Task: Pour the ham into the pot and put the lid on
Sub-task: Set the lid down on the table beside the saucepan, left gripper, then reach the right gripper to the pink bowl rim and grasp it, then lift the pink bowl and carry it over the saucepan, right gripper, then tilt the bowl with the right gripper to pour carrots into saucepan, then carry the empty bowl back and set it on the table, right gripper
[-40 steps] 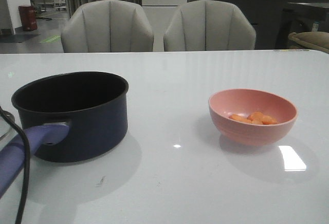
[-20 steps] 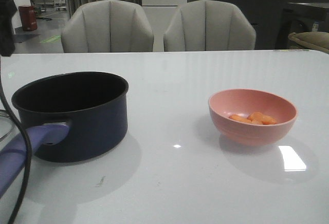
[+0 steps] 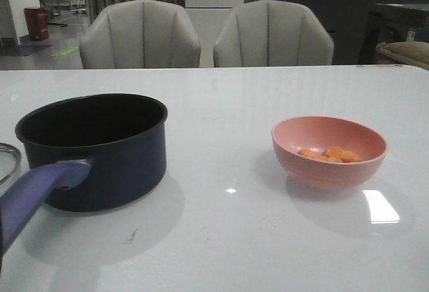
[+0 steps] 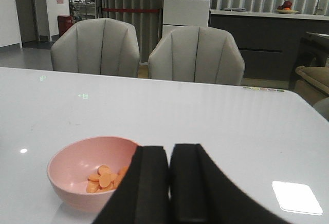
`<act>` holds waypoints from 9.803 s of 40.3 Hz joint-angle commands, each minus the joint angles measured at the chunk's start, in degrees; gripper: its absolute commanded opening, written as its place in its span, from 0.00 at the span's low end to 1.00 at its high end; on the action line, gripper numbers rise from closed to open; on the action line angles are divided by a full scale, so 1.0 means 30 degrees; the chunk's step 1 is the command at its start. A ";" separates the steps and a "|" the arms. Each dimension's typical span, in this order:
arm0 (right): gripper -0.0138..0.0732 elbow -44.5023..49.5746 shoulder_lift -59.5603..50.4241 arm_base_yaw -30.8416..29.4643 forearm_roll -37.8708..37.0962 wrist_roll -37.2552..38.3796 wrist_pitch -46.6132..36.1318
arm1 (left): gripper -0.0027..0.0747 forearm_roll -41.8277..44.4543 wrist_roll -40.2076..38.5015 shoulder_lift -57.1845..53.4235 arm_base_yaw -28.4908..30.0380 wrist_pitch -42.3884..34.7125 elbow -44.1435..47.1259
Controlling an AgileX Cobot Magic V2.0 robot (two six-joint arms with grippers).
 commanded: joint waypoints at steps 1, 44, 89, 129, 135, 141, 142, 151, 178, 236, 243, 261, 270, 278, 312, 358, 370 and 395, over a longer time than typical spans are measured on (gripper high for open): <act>0.34 -0.0106 -0.0394 -0.0134 -0.0006 -0.0150 -0.1762 | 0.75 -0.0351 0.0001 -0.2087 -0.0170 -0.1792 0.0811; 0.34 -0.0891 -0.0234 -0.0134 -0.0006 -0.0040 -0.4464 | 0.75 0.0964 0.0001 -1.7542 -0.2177 -0.4456 0.9980; 0.76 -1.1541 1.6601 -0.0134 0.1349 0.1394 0.6660 | 0.75 0.1081 0.0001 -1.7542 -0.2177 -0.4574 0.9980; 0.58 -2.3349 3.3639 -0.0115 0.2853 -0.0027 1.2680 | 0.75 0.1081 0.0001 -1.7542 -0.2177 -0.3743 0.9980; 0.32 -2.3857 3.4093 -0.0115 0.3098 -0.0009 1.2578 | 0.75 0.1081 0.0001 -1.7542 -0.2177 -0.3743 0.9980; 0.32 -2.4095 3.4059 -0.0138 0.3397 -0.0009 1.2376 | 0.75 0.1081 0.0001 -1.7542 -0.2177 -0.3743 0.9980; 0.32 -2.4095 3.4061 -0.0139 0.3397 -0.0009 1.2242 | 0.75 0.1081 0.0001 -1.7542 -0.2177 -0.3743 0.9980; 0.32 -2.4517 3.3745 -0.0139 0.3543 0.0006 1.2843 | 0.75 0.1081 0.0001 -1.7542 -0.2177 -0.3743 0.9980; 0.32 -2.9899 3.1761 0.7610 0.3289 -0.1038 1.0692 | 0.75 0.1081 0.0001 -1.7542 -0.2177 -0.3743 0.9980; 0.32 -2.2504 3.7067 1.3788 0.4159 -2.6151 -2.2713 | 0.75 0.1081 0.0001 -1.7542 -0.2177 -0.3743 0.9980; 0.32 -2.2504 3.7676 1.3788 0.3389 -2.6826 -2.4130 | 0.75 0.1081 0.0001 -1.7542 -0.2177 -0.3743 0.9980; 0.31 -2.2607 3.6950 1.3788 0.7046 -1.9689 -2.2960 | 0.75 0.1081 0.0001 -1.7542 -0.2177 -0.3743 0.9980; 0.31 -2.3121 3.4339 1.3626 1.0385 -1.5225 -1.6536 | 0.75 0.1081 0.0001 -1.7542 -0.2177 -0.3743 0.9980; 0.31 -2.3166 3.1967 1.3561 1.0406 -1.4867 -0.9302 | 0.75 0.1081 0.0001 -1.7542 -0.2177 -0.3743 0.9980; 0.31 -2.3067 2.7808 0.2093 1.2478 -1.3518 0.8360 | 0.75 0.1081 0.0001 -1.7542 -0.2177 -0.3743 0.9980; 0.70 -2.3377 3.3813 0.0175 0.9298 -0.9285 1.0552 | 0.75 0.1081 0.0001 -1.7542 -0.2177 -0.3743 0.9980; 0.70 -2.4472 3.1114 0.0157 0.7147 -0.9362 1.2345 | 0.75 0.1081 0.0001 -1.7542 -0.2177 -0.3743 0.9980; 0.70 -1.7784 1.9706 0.0689 0.8763 -0.9260 0.5622 | 0.75 0.1019 0.0001 -1.7542 -0.2177 -0.4050 0.9980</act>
